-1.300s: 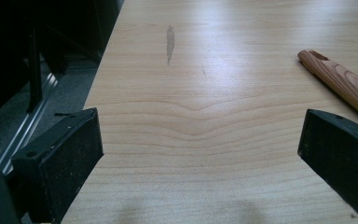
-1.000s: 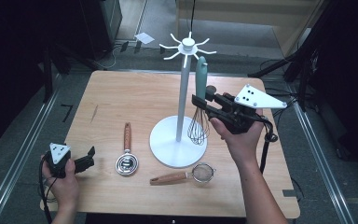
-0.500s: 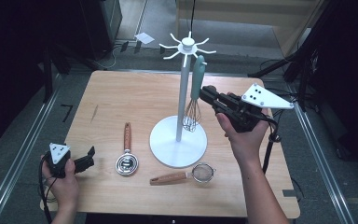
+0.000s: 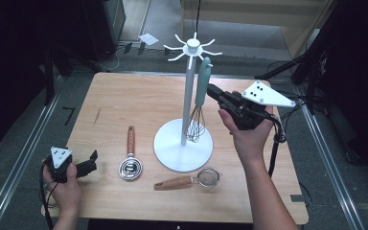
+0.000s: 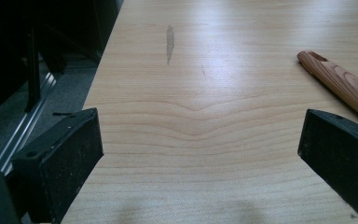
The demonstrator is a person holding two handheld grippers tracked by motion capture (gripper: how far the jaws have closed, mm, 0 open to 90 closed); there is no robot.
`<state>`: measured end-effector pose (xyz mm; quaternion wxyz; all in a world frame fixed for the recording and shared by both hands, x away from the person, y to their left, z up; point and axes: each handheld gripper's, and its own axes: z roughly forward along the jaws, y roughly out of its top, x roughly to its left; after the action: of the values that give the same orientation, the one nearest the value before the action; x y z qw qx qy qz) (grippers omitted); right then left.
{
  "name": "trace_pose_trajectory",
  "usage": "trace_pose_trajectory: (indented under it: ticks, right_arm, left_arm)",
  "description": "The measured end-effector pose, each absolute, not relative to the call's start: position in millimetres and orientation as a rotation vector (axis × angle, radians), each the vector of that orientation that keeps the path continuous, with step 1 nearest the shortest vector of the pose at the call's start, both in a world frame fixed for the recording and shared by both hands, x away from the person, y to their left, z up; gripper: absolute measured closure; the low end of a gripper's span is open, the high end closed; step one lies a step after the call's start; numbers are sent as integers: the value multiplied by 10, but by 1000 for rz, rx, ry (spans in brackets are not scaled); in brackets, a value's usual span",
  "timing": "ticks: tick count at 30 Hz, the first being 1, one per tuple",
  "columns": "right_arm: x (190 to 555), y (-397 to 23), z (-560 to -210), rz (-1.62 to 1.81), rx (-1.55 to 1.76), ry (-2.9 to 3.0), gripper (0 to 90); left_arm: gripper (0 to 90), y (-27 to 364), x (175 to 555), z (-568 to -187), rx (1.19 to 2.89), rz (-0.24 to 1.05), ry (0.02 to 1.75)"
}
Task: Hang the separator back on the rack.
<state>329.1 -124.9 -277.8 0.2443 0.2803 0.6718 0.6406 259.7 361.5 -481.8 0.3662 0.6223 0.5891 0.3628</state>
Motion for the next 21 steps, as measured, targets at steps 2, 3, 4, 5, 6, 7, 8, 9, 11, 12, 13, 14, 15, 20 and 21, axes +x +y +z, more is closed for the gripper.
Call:
trace_pose_trajectory:
  ticks: [2,3,4,5,6,7,8,9,11,12,13,14,15,20,21]
  right_arm:
    - [3308,-1222,-2748,1748,745,1839,900]
    - [3308,-1216,-2742,1750,746,1842,900]
    - [3313,-1206,-2725,1753,736,1848,900]
    - [3311,-1199,-2717,1756,736,1850,900]
    - [3310,-1194,-2710,1759,732,1853,900]
    - [3312,-1190,-2705,1762,719,1853,900]
    - [3311,-1181,-2702,1763,709,1854,900]
    - [3301,-1170,-2701,1766,710,1865,900]
    - [3291,-1150,-2700,1766,696,1869,900]
    - [3279,-1141,-2696,1770,701,1870,900]
    - [3268,-1132,-2691,1772,708,1870,900]
    - [3249,-1123,-2681,1773,701,1870,900]
    - [3235,-1116,-2673,1773,700,1870,900]
    - [3186,-1074,-2649,1770,686,1874,900]
    - [3189,-1070,-2650,1767,685,1872,900]
  left_arm:
    - [0,3615,2596,-4818,1599,931,1513]
    - [0,3615,2596,-4818,1598,932,1514]
    - [0,3616,2596,-4818,1599,930,1513]
    - [0,3616,2595,-4818,1599,930,1513]
    - [0,3615,2596,-4818,1598,931,1514]
    - [0,3614,2598,-4819,1600,932,1515]
    - [0,3614,2597,-4818,1601,932,1513]
    - [0,3614,2597,-4818,1600,933,1514]
    - [0,3620,2597,-4817,1597,926,1518]
    - [0,3622,2597,-4817,1593,922,1521]
    - [0,3627,2597,-4817,1592,921,1519]
    - [0,3627,2597,-4817,1592,920,1519]
    - [0,3626,2597,-4817,1593,921,1519]
    - [0,3623,2597,-4816,1594,921,1520]
    - [0,3624,2598,-4817,1593,921,1520]
